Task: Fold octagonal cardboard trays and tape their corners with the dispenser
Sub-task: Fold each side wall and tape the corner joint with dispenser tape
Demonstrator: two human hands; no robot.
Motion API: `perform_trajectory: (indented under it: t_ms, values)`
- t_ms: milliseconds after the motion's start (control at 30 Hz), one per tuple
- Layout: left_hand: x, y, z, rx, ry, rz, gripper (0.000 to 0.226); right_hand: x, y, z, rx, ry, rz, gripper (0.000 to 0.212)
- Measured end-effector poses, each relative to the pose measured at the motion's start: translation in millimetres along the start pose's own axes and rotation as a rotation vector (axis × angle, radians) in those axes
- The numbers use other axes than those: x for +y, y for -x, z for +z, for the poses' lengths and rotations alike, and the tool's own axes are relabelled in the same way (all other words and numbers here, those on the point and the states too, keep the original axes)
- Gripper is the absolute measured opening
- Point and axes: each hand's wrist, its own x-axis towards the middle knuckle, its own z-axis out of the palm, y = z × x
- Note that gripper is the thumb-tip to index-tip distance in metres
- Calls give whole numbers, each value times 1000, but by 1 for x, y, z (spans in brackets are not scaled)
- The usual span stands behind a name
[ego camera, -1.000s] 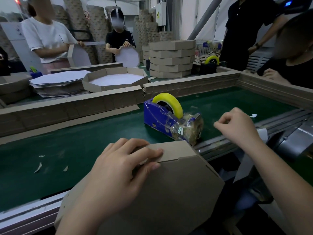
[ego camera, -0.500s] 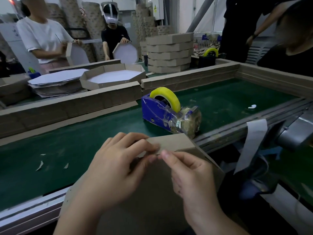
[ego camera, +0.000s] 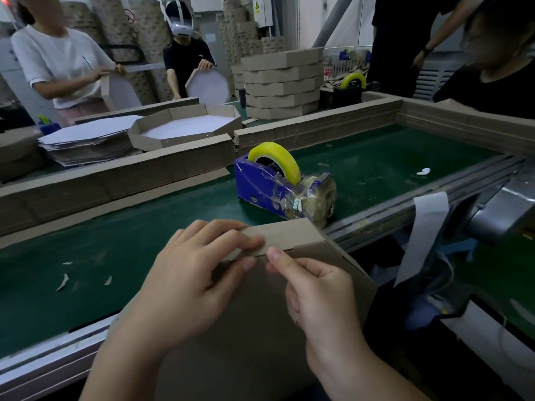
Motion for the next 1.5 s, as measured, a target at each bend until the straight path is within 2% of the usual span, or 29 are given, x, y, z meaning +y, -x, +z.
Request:
perform_trajectory:
  t_ms: [133,233,333,400,500,633,700,767,900,933,967,1033,1067,1100,1200,1300,1367,1467,1500]
  values:
    - [1,1,-4,-25,51,-20,17,-2,1,-3,-61,40,18,29]
    - [0,1,-7,-85,-4,3,28,-2,3,-8,-126,111,6,23]
    - [1,0,-12,-102,26,-51,38,-2,1,-12,-182,144,32,12]
    - [3,-1,-13,-100,76,-99,39,-3,0,-13,-208,143,41,13]
    - [9,-6,-9,-36,66,-158,38,-2,-1,-11,-232,145,41,16]
    - [20,-14,3,154,-70,-187,26,4,-1,-8,-235,150,39,17]
    - [19,-13,6,168,-75,-167,21,4,-3,-9,-247,137,65,14]
    - [15,-9,5,187,-113,-103,22,3,-4,-13,-308,170,118,16]
    - [3,-2,1,210,-104,-65,31,11,0,-17,-414,379,388,31]
    - [0,1,0,202,-102,-70,32,11,1,-18,-420,396,355,32]
    - [-3,4,-1,198,-110,-77,34,10,0,-20,-399,382,248,32]
    - [-7,9,-4,197,-123,-93,34,1,-8,-25,-299,328,-73,30]
    - [-8,10,-5,189,-127,-101,33,-3,-14,-27,-228,323,-246,23]
    - [-8,12,-6,175,-139,-108,32,-8,-19,-26,-177,353,-395,13]
    - [-6,17,-10,106,-217,-111,36,-8,-25,-22,-111,656,-695,26]
    - [-3,19,-19,50,-259,-124,40,-5,-19,-20,-112,851,-840,35]
    - [5,13,-23,11,-299,-108,41,-9,-15,-18,-171,878,-883,38]
    - [26,0,-19,-13,-243,-76,35,-20,-12,-17,-364,673,-856,30]
    - [31,-2,-18,-17,-209,-79,37,-26,-14,-22,-376,590,-834,26]
